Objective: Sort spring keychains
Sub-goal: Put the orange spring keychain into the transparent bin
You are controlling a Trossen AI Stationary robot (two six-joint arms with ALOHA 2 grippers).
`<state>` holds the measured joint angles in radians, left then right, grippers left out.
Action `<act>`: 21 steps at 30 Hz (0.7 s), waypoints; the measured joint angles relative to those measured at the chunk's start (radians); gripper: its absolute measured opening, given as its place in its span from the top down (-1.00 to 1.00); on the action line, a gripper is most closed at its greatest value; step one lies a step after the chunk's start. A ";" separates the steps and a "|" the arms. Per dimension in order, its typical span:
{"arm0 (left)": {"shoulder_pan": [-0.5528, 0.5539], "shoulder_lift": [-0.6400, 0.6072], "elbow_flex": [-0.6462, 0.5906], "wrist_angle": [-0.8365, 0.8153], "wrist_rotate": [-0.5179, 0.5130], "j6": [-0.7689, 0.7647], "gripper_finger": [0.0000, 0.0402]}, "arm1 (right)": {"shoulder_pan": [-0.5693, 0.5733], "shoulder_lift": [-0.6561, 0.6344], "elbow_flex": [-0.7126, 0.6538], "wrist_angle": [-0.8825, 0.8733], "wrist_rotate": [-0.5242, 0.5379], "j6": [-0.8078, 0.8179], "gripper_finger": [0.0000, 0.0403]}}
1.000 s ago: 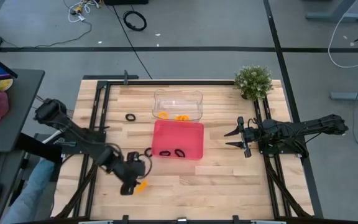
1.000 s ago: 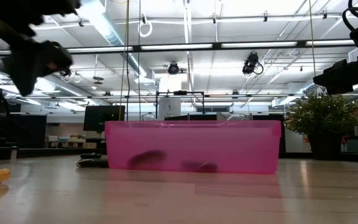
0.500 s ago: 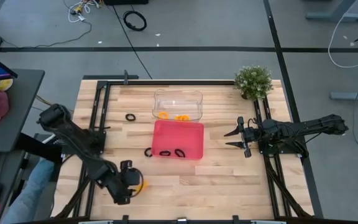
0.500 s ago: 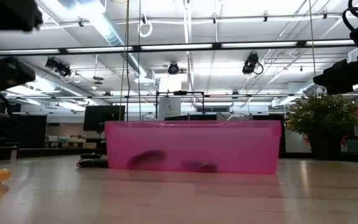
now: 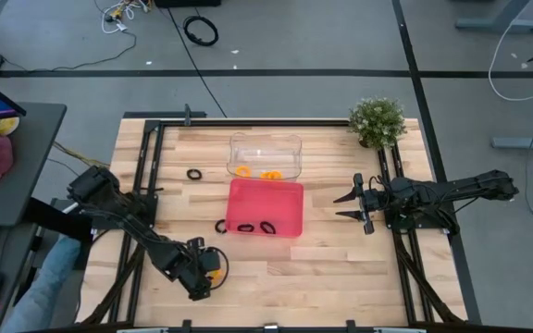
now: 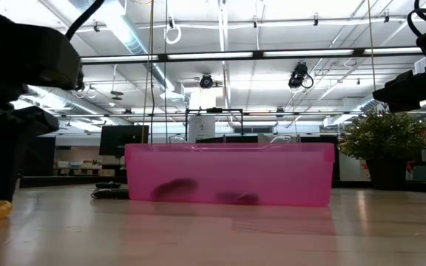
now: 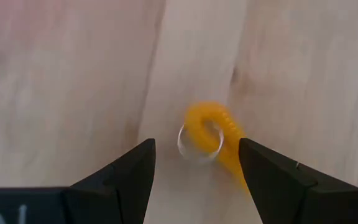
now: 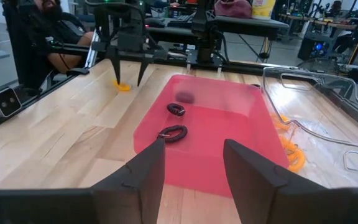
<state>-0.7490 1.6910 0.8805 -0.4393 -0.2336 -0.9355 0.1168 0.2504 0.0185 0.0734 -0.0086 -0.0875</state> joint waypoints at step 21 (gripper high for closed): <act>0.011 0.029 -0.002 0.032 0.050 0.059 -0.18 | 0.000 0.000 0.000 0.000 0.000 0.000 0.17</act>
<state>-0.7383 1.7200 0.8787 -0.4068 -0.1839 -0.8762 0.1169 0.2504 0.0185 0.0734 -0.0086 -0.0877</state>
